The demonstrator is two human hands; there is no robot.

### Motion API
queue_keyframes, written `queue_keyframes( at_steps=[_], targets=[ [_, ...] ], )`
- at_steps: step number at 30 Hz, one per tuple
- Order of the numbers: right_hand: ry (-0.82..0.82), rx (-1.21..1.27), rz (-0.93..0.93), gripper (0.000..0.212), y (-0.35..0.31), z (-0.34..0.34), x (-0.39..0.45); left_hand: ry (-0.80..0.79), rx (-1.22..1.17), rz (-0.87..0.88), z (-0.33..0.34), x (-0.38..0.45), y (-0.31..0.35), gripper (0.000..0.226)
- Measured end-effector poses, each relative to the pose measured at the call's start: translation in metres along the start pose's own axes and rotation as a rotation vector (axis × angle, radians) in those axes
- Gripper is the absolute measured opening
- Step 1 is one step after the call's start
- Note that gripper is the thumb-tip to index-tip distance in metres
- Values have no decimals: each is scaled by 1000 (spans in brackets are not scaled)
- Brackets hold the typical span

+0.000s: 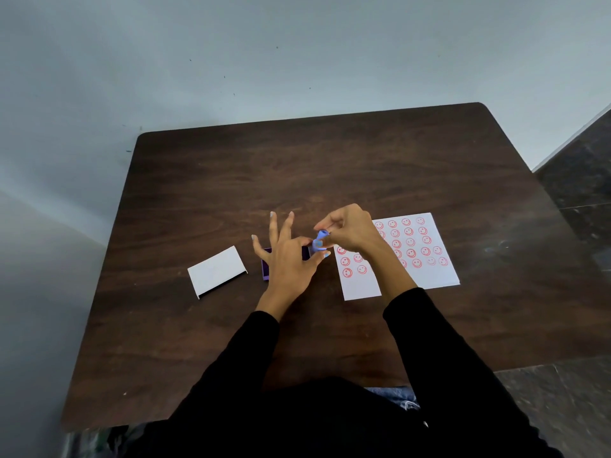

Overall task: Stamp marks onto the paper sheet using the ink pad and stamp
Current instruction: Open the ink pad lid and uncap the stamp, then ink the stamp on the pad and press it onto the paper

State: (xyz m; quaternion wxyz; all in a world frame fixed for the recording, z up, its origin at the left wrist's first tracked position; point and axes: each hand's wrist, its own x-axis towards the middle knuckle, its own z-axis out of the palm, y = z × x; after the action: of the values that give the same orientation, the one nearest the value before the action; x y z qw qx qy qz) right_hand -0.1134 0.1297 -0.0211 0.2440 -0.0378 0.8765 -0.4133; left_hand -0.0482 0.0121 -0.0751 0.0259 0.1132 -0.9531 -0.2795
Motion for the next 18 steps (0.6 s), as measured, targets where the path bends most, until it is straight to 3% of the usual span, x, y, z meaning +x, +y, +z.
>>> queue_keyframes(
  at_steps=[7,14,18],
  targets=[
    [-154,65,-90,20,15,-15,-2,-29,-45,34,4,-13,-5,22],
    [44,377,-15,23,18,-17,4,52,26,119,21,-38,-5,28],
    [33,690,67,17,16,-12,3,38,80,147,26,-38,-6,38]
  ],
)
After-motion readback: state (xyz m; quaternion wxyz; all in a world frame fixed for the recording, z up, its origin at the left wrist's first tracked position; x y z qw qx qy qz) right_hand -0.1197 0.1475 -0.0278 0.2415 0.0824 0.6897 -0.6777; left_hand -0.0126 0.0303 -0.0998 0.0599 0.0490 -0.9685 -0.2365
